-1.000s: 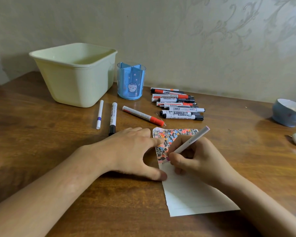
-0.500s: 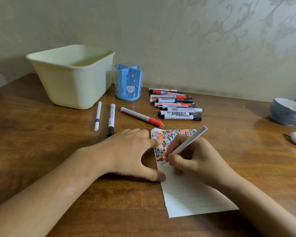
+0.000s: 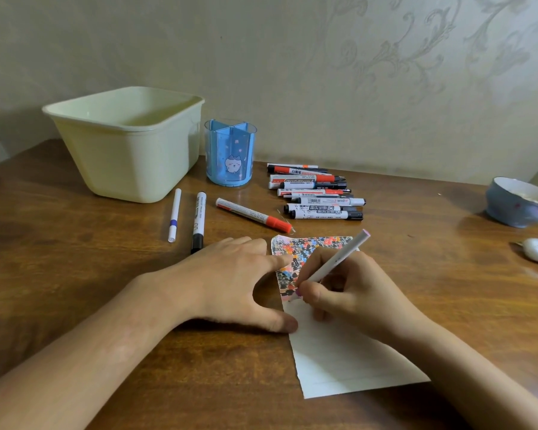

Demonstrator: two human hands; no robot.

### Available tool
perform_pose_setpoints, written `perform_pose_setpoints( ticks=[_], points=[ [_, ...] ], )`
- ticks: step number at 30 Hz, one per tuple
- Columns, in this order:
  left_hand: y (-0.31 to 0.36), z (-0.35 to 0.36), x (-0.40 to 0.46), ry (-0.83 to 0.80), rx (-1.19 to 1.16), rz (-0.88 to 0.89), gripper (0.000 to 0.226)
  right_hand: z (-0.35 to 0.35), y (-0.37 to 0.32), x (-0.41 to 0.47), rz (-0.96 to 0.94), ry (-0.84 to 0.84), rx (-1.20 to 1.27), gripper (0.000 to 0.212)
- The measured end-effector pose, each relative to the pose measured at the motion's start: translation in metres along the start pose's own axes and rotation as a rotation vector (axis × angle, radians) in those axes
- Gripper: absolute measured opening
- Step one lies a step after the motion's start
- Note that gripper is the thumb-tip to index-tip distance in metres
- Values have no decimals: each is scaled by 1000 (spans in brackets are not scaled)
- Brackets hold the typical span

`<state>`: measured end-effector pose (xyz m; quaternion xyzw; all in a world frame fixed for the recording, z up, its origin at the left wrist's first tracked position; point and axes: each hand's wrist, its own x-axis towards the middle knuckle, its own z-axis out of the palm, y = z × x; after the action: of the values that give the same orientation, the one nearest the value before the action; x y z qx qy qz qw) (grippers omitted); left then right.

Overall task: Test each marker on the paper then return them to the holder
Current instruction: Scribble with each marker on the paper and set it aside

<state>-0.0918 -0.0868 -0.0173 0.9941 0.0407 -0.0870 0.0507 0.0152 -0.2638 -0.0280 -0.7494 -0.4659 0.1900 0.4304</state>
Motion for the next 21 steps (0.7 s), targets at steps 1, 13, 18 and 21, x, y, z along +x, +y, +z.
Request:
perform_pose_setpoints(
  ticks=[1,13,18,21],
  points=[
    [0,0,0,-1,-3,-1,101,0,0,0,-7,-8,-6,8],
    [-3,-1,1,38,-277,-27,75,-11,-5,2,45,94,165,29],
    [-9,-4,-3,122,-568,-86,27,-17,-7,4,118,149,298,20],
    [-8,-6,-5,203,-547,-126,20,-19,-9,5,150,141,384,15]
  ],
)
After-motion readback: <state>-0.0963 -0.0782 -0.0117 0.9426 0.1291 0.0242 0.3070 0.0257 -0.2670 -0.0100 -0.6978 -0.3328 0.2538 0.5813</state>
